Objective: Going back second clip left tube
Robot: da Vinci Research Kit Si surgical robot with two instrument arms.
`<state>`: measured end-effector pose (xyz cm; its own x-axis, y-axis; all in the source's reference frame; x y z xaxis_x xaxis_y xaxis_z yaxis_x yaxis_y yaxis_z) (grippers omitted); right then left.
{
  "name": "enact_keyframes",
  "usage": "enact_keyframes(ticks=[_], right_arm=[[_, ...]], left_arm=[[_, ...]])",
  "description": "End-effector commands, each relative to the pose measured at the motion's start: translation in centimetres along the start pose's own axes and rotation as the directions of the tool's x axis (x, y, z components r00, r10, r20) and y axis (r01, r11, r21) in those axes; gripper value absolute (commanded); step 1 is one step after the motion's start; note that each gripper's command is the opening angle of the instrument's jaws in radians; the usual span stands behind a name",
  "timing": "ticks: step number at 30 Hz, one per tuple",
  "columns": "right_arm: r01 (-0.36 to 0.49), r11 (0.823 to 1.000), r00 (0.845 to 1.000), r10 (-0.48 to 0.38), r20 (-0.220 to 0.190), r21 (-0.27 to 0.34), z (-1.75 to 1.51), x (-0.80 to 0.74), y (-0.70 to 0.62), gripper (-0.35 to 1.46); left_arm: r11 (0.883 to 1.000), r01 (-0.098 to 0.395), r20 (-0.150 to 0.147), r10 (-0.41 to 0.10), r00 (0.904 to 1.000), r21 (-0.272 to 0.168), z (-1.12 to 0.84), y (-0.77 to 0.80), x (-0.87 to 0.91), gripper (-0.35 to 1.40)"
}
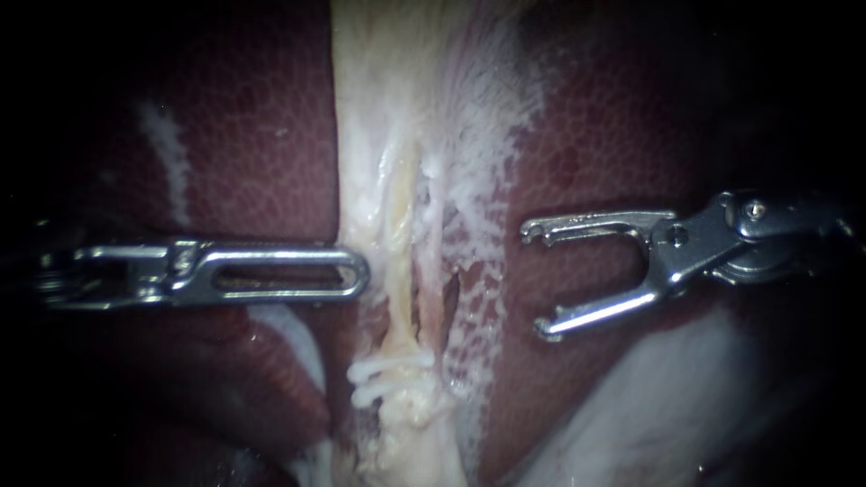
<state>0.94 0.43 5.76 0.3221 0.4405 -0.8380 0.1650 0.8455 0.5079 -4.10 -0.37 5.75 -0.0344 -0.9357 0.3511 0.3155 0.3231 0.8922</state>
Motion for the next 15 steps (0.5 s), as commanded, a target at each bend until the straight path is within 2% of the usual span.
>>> enact_keyframes(ticks=[1,15], right_arm=[[0.0,1.0,1.0,0.0,0.0,0.0,0.0,0.0,0.0,0.6],[0.0,1.0,1.0,0.0,0.0,0.004,-0.01,0.0,-0.01,0.6]], left_arm=[[1.0,0.0,0.0,0.0,1.0,0.0,0.0,0.0,0.0,-0.35],[1.0,0.0,-0.001,0.0,1.0,0.001,-0.01,0.0,0.0,-0.35]])
